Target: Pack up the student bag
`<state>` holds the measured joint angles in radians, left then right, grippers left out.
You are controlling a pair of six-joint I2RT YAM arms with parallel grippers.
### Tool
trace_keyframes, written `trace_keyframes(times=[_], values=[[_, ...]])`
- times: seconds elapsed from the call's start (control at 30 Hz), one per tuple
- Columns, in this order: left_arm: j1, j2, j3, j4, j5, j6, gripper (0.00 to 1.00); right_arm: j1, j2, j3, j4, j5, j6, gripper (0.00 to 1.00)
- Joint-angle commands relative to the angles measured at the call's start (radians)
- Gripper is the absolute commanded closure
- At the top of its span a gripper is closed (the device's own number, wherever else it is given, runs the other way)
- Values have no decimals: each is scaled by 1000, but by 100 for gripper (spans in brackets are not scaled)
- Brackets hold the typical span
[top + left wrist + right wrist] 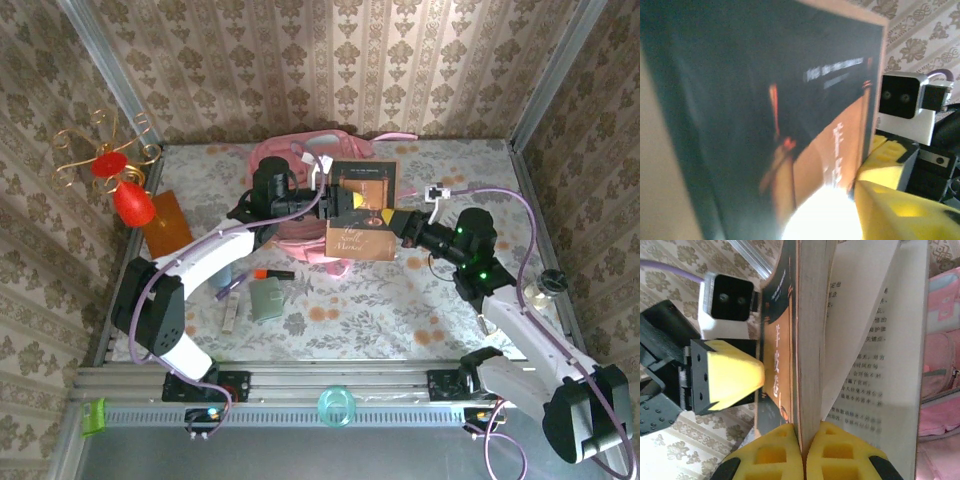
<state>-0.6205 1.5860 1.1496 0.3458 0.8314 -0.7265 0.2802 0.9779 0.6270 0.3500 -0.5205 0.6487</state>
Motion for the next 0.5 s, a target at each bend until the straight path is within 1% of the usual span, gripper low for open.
trace_keyframes(times=[0.0, 0.07, 0.13, 0.17, 0.2, 0.23, 0.27, 0.33, 0.37, 0.4, 0.47], values=[[10, -28, -5, 65, 42, -9, 55, 4, 12, 44, 24, 61, -85, 100], [17, -31, -7, 65, 44, -8, 68, 3, 29, 53, -18, 80, -115, 100], [25, -37, -8, 67, 59, -10, 79, 0, 43, 66, -63, 79, -141, 90], [26, -41, -10, 67, 62, -13, 84, -3, 47, 69, -84, 81, -157, 83], [31, -50, -12, 67, 62, -13, 89, -11, 50, 73, -112, 79, -175, 72], [33, -60, -16, 67, 61, -10, 92, -22, 55, 77, -136, 69, -198, 62], [35, -70, -17, 65, 60, -7, 94, -36, 59, 77, -151, 49, -217, 55], [39, -90, -19, 51, 55, 2, 97, -75, 91, 79, -156, -51, -234, 40], [39, -98, -22, 49, 57, 4, 98, -83, 108, 83, -150, -103, -230, 29], [41, -107, -22, 46, 59, 3, 99, -84, 129, 93, -148, -156, -229, 21], [43, -122, -26, 50, 60, -4, 100, -71, 170, 102, -113, -231, -210, 14]])
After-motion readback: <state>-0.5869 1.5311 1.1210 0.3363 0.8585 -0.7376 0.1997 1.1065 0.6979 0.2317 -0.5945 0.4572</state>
